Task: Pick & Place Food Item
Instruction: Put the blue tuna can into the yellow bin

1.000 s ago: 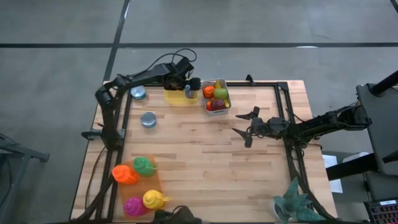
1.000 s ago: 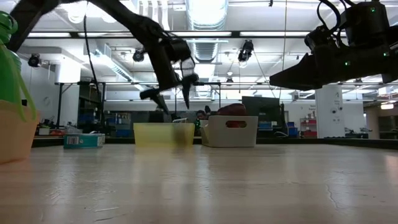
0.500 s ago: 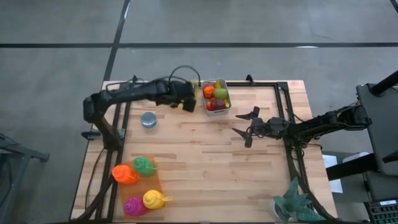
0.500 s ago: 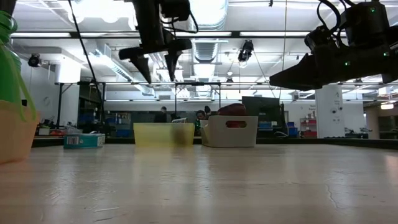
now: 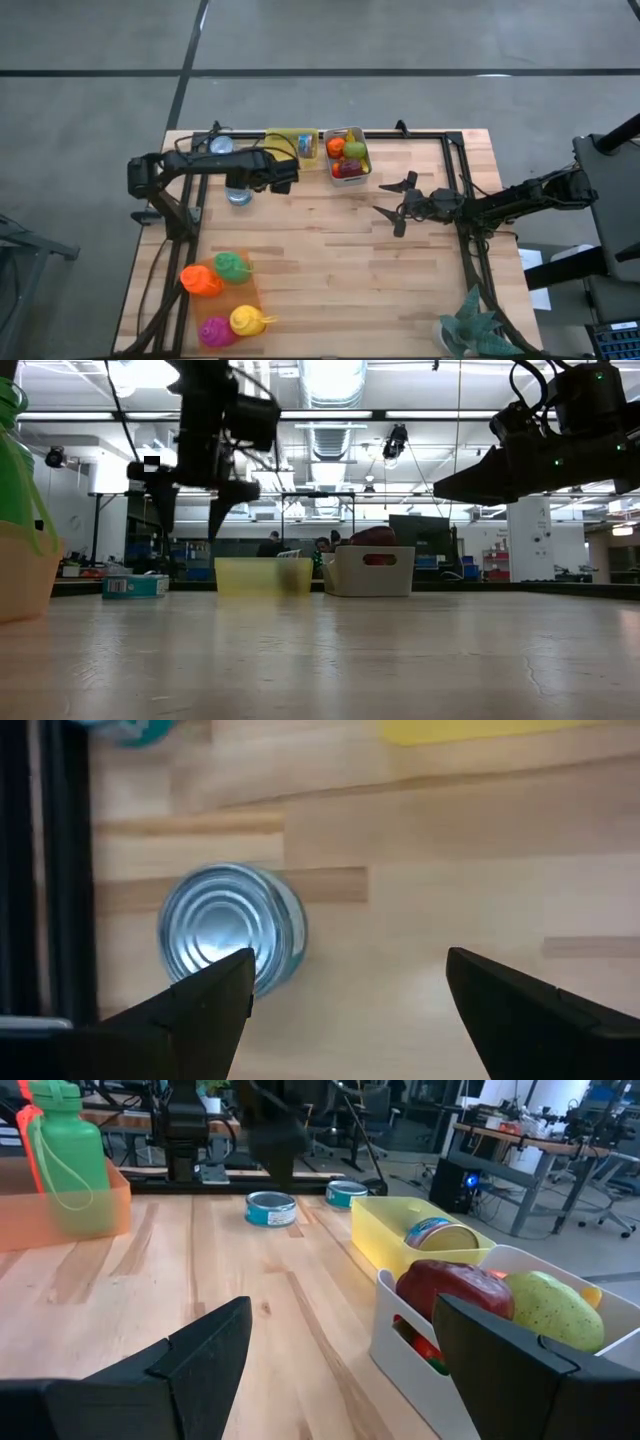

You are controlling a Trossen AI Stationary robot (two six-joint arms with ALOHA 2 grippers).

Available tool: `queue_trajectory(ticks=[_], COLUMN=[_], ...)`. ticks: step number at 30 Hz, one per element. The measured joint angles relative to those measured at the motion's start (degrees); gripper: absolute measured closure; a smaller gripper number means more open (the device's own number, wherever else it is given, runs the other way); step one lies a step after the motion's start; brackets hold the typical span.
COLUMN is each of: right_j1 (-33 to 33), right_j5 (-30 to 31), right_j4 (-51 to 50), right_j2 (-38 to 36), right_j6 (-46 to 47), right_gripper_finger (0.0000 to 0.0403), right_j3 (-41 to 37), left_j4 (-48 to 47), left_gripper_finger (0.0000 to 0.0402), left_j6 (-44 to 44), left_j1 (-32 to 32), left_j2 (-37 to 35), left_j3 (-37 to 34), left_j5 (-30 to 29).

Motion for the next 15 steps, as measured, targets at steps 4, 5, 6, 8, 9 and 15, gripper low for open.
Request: queue_trajectory(ticks=[4,5,6,8,9,15], right_j1=[0.0,-0.02,-0.01,0.0,-0.02,-0.01], right_j5=[-0.02,-0.01,-0.01,-0.02,0.0,-0.01], right_j4=[0.0,0.0,0.0,0.0,0.0,0.0], right_j2=[0.0,0.01,0.0,0.0,0.0,0.0], right_j6=[0.0,0.0,0.0,0.0,0.0,0.0], right_gripper_finger=[0.0097,0.0097,0.0097,0.0097,0.0097,0.0097], right_j3=[0.0,0.0,0.0,0.0,0.0,0.0], left_j4=[5.35,6.31,7.25,9.79,11.23,17.14], left_gripper_finger=[0.0069,0.0069,0.0069,0.0069,0.0069,0.0069], left_j6=[0.1,0.09,0.07,0.12,0.28,0.51], left_j1=[1.98,2.42,2.88,3.73,4.1,5.18], left_j2=[-0.99,-1.05,-1.11,-1.14,-1.14,-1.49], left_j3=[-6.39,-7.76,-8.85,-11.15,-12.4,-17.06], left_j5=[3.96,4.66,5.0,5.0,5.16,7.83])
